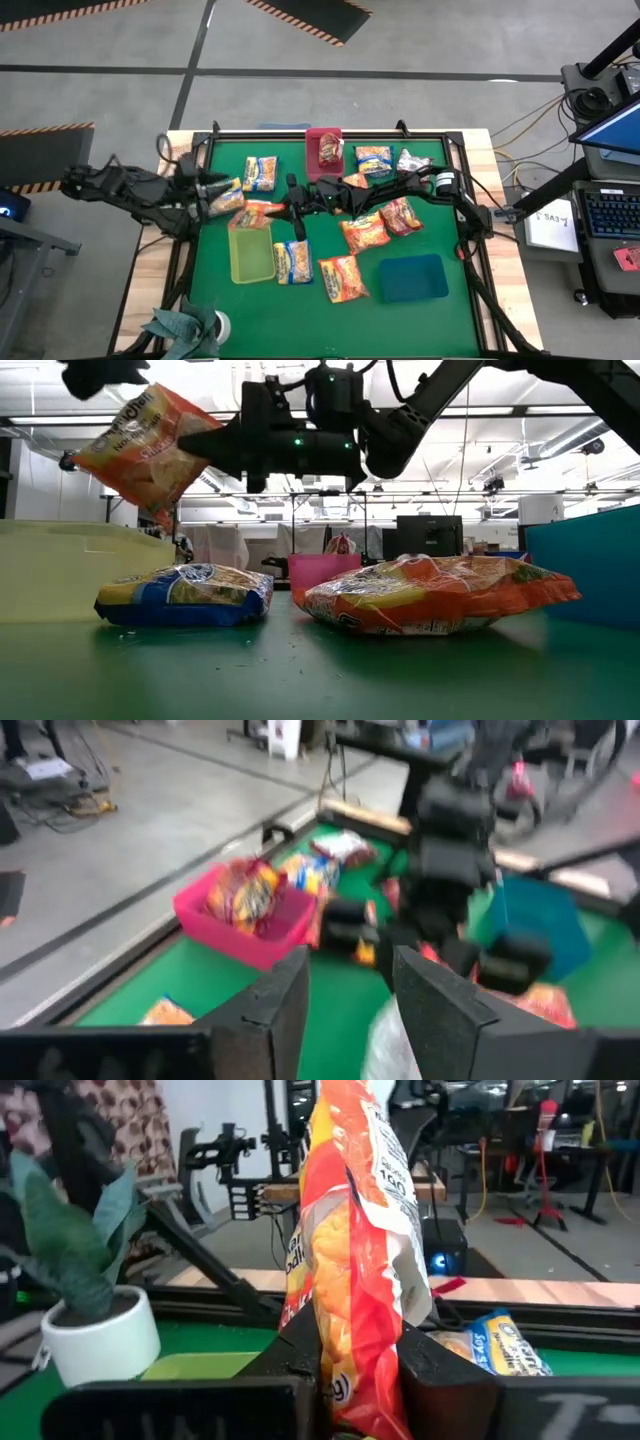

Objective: Sort Maruchan noodles
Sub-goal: Put the orange noodle pack into the yellow bin

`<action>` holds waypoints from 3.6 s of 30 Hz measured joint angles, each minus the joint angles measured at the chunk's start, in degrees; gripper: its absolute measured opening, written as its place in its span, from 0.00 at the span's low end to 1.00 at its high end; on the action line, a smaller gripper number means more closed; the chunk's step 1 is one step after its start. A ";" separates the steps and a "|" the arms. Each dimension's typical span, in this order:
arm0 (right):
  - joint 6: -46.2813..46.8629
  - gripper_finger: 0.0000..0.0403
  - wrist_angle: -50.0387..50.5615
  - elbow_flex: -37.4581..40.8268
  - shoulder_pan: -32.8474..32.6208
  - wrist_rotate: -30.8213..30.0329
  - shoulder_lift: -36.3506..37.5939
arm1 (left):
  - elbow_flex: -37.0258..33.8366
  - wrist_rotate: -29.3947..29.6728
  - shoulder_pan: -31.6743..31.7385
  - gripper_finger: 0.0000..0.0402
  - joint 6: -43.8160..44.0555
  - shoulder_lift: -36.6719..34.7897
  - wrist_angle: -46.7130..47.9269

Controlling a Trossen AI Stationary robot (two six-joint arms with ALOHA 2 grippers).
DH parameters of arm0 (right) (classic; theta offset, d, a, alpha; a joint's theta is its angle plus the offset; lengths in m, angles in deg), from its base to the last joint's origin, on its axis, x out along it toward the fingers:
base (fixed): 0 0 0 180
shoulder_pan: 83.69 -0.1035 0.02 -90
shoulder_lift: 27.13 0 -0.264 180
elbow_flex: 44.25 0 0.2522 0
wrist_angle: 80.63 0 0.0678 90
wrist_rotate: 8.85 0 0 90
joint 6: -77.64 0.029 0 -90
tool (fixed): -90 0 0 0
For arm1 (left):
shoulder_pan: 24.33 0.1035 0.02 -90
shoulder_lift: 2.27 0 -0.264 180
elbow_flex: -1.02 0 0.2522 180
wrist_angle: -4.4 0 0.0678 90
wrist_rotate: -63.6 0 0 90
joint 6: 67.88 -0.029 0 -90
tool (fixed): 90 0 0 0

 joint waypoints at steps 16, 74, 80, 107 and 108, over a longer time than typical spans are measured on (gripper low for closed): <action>-4.98 0.09 4.96 -0.47 -1.50 -3.30 0.00 | 2.98 2.43 0.02 0.33 -1.49 2.65 -0.77; -7.00 0.54 49.11 -21.03 0.36 -7.96 -3.06 | 2.92 -0.38 0.02 0.33 3.73 7.41 1.17; -10.28 0.55 60.64 -20.42 0.30 -7.78 2.26 | 2.61 -6.42 0.02 0.33 13.76 10.58 11.17; -7.44 0.51 25.63 28.91 -0.74 -7.96 35.23 | -5.68 -21.01 6.50 0.41 6.18 18.65 14.98; -7.45 0.51 25.44 29.45 -0.72 -8.02 35.92 | -6.87 -21.16 7.21 0.41 6.25 17.98 14.34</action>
